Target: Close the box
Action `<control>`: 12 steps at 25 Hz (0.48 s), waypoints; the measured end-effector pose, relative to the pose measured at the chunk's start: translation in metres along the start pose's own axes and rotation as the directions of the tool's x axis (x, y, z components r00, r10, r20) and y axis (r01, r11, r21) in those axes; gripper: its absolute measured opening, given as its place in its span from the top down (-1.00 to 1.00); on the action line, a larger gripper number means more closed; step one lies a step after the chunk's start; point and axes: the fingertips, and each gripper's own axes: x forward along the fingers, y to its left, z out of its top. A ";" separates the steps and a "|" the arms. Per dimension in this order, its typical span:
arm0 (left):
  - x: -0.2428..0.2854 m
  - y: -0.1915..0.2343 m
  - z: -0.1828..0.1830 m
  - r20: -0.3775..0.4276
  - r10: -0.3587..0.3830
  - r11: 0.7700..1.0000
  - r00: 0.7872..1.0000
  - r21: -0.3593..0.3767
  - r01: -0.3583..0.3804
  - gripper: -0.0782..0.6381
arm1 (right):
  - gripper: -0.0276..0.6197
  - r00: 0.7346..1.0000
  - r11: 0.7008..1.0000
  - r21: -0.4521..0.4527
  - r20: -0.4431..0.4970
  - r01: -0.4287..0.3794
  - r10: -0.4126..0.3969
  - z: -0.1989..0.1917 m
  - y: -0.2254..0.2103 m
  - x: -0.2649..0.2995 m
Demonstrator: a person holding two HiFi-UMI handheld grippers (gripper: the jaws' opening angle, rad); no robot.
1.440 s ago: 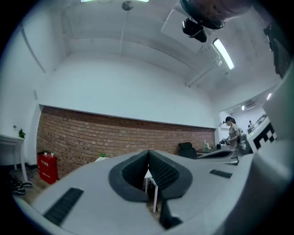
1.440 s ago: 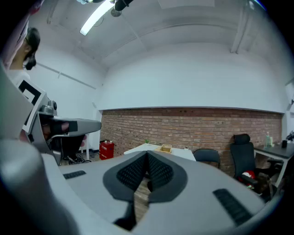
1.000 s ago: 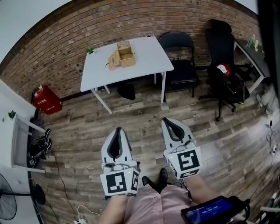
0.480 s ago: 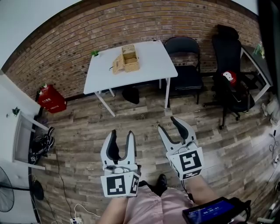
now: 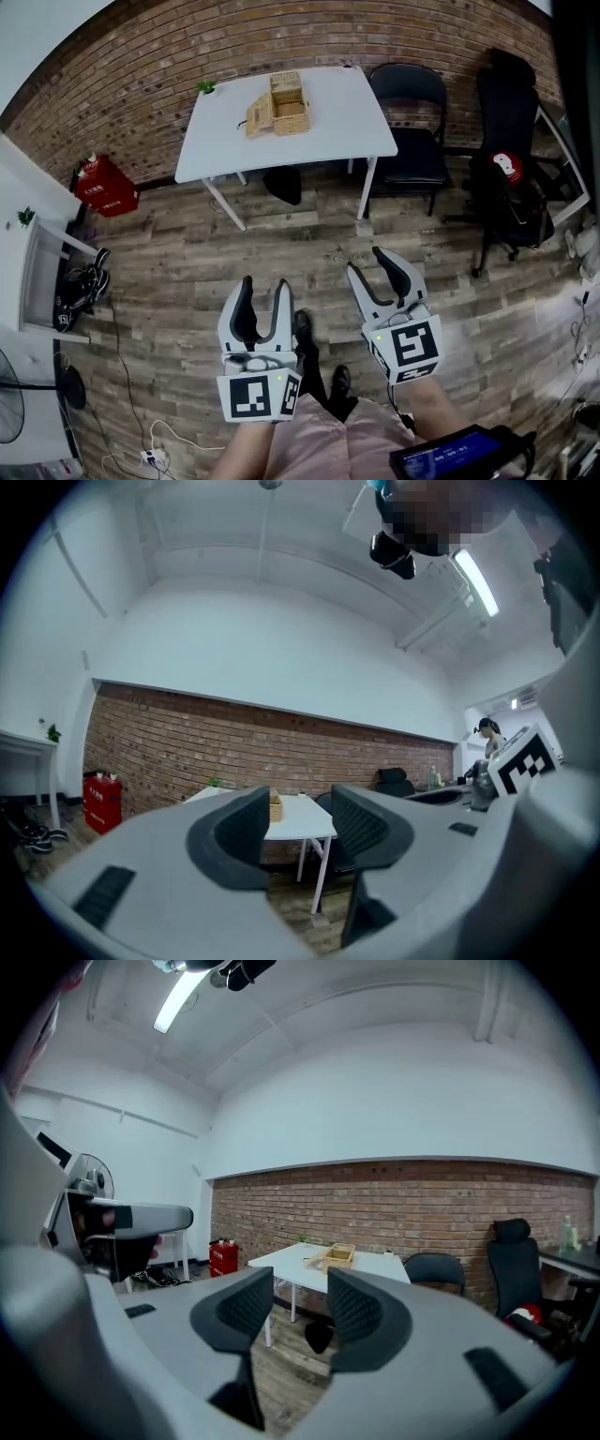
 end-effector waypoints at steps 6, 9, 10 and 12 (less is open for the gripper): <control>0.065 0.035 -0.014 -0.022 -0.012 1.000 1.000 -0.027 0.012 0.20 | 0.36 1.000 1.000 0.001 -0.016 0.001 -0.001 -0.002 -0.015 0.068; 0.103 0.054 -0.011 -0.019 -0.031 0.999 0.999 -0.026 0.030 0.20 | 0.37 1.000 1.000 -0.001 -0.025 0.008 -0.008 0.005 -0.021 0.108; 0.115 0.060 -0.009 -0.017 -0.037 0.999 0.999 -0.024 0.037 0.21 | 0.37 1.000 1.000 -0.004 -0.023 0.010 -0.010 0.009 -0.023 0.121; 0.137 0.072 -0.003 -0.008 -0.049 0.999 0.999 -0.021 0.048 0.21 | 0.38 1.000 1.000 -0.007 -0.014 0.019 -0.019 0.019 -0.028 0.144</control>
